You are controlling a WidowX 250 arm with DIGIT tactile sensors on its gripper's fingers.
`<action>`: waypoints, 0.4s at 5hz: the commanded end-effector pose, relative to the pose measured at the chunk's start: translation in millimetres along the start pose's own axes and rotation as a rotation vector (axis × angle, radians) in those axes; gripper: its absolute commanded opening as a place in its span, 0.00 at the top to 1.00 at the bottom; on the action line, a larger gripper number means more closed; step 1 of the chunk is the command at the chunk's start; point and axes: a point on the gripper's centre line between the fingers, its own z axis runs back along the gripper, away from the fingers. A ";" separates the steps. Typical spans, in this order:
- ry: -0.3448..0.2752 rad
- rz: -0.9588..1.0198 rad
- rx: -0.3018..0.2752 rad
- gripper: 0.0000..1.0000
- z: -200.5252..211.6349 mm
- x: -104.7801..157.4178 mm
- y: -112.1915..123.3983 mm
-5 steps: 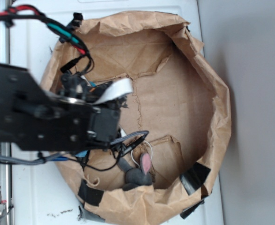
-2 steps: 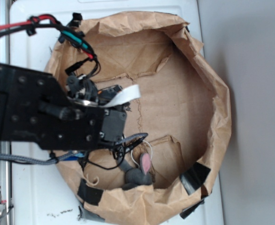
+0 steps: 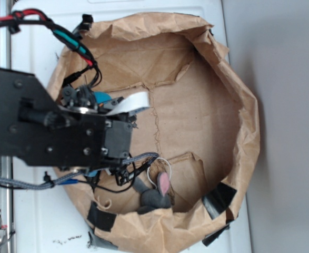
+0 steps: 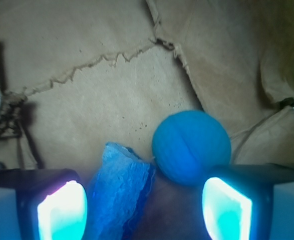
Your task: Grab the blue sponge.
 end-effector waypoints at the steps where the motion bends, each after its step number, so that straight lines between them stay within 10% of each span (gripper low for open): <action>1: 0.111 -0.178 -0.072 0.00 0.8 10.5 -22.5; 2: 0.133 -0.213 -0.049 0.00 -10.8 9.0 -29.0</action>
